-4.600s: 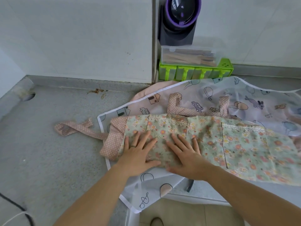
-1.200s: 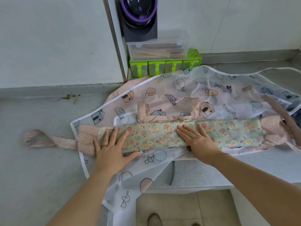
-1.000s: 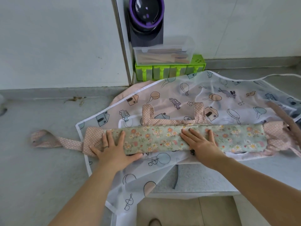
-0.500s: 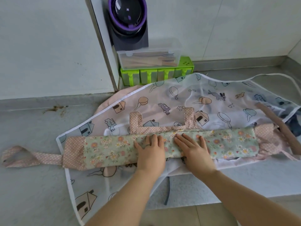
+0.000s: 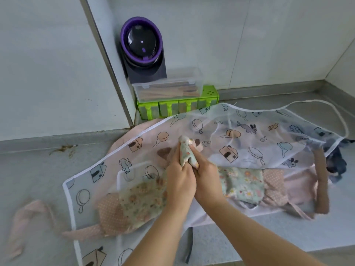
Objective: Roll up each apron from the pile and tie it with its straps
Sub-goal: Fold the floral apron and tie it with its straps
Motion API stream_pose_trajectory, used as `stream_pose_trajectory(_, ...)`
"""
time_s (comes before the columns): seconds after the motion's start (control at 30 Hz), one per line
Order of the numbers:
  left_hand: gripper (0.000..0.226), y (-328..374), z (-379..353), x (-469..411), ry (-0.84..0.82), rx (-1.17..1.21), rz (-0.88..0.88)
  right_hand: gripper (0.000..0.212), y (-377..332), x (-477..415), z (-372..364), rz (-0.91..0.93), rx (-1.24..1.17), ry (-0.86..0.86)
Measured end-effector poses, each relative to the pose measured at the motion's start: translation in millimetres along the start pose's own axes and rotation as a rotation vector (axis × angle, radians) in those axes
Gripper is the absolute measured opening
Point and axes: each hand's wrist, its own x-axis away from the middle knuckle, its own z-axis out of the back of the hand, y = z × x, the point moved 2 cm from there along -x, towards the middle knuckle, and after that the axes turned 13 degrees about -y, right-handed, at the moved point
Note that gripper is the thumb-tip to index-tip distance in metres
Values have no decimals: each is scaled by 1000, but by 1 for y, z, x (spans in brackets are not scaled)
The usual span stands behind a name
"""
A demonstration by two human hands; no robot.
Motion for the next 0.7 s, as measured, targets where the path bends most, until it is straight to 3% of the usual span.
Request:
stream_pose_trajectory(0.13,49,49,8,5,72,172,-36,53,-43,-5,19,32,-292,-78)
stream_pose_trajectory(0.3,45,105,35,-5,-81,584,-51,68,-104,-24,54,97,-586,-290)
stream_pose_trajectory(0.37,34,129,49,-11,-191,734,-70,62,-127,-32,73,155,-693,-369)
stream_pose_trajectory(0.5,43,181,79,-14,-320,809,-143,53,-165,-40,107,347,-268,-319)
stream_pose_trajectory(0.57,48,204,94,-13,-318,835,-197,49,-177,-46,119,371,-191,-270)
stream_pose_trajectory(0.7,51,245,114,-2,-374,806,-290,77,-204,-52,141,240,-209,-251)
